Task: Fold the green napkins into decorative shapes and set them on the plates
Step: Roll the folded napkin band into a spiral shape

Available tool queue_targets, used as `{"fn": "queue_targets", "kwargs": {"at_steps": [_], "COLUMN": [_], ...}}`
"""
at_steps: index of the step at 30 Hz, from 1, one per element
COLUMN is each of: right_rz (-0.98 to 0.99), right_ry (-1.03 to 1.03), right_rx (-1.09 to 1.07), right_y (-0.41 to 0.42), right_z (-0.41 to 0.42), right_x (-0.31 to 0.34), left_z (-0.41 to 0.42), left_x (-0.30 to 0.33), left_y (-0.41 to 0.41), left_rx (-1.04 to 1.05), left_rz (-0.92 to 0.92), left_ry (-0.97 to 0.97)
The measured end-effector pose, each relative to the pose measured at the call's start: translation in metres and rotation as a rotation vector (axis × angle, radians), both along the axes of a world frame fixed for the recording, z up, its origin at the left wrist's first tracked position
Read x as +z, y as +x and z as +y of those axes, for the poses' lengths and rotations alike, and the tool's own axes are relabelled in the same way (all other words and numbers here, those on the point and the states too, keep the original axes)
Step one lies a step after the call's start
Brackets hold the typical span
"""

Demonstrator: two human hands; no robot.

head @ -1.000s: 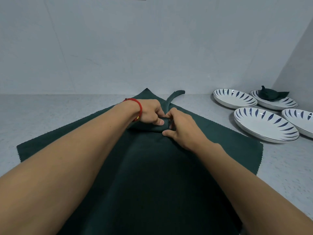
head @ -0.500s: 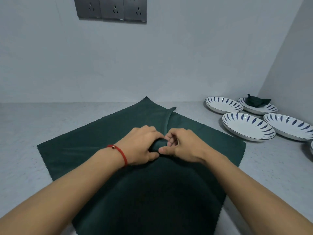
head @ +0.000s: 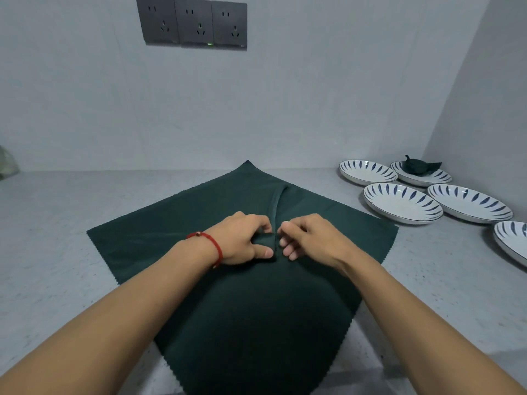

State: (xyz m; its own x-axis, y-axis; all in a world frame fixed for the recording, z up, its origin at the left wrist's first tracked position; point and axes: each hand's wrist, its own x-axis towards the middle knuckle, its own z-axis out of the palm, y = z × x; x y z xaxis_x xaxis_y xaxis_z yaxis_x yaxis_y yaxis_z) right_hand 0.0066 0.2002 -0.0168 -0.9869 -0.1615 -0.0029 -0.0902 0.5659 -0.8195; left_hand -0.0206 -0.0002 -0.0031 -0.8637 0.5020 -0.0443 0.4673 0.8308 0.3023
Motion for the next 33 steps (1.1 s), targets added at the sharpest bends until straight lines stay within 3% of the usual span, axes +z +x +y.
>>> {"fn": "queue_targets", "kwargs": {"at_steps": [3, 7, 10, 12, 16, 18, 22, 27, 33], "right_rz": [0.135, 0.219, 0.295, 0.278, 0.166, 0.106, 0.024, 0.241, 0.294], "right_ry": [0.013, 0.226, 0.267, 0.293, 0.371, 0.329, 0.313, 0.29, 0.35], "right_rx": [-0.006, 0.109, 0.103, 0.097, 0.13, 0.124, 0.122, 0.034, 0.094], "right_y": [0.003, 0.006, -0.002, -0.009, -0.026, -0.033, -0.037, -0.037, -0.049], "right_z": [0.002, -0.006, -0.008, -0.006, -0.003, -0.001, 0.002, 0.011, 0.005], "right_x": [-0.005, -0.014, -0.016, -0.011, 0.0, 0.005, 0.012, -0.002, -0.019], "left_z": [0.005, 0.009, 0.009, 0.009, 0.009, 0.009, 0.017, 0.019, 0.017], "left_x": [0.008, 0.02, 0.025, 0.021, 0.006, -0.003, -0.005, 0.008, 0.022], "left_y": [-0.009, -0.017, -0.021, -0.021, -0.004, 0.002, -0.012, -0.046, -0.076], "left_rx": [-0.004, -0.017, -0.034, -0.041, -0.055, -0.091, -0.053, -0.001, -0.095], "left_rz": [-0.047, -0.115, -0.15, -0.067, 0.292, 0.332, 0.31, 0.112, -0.128], "left_ry": [-0.051, -0.131, -0.126, -0.061, 0.026, 0.005, 0.024, -0.083, -0.085]}}
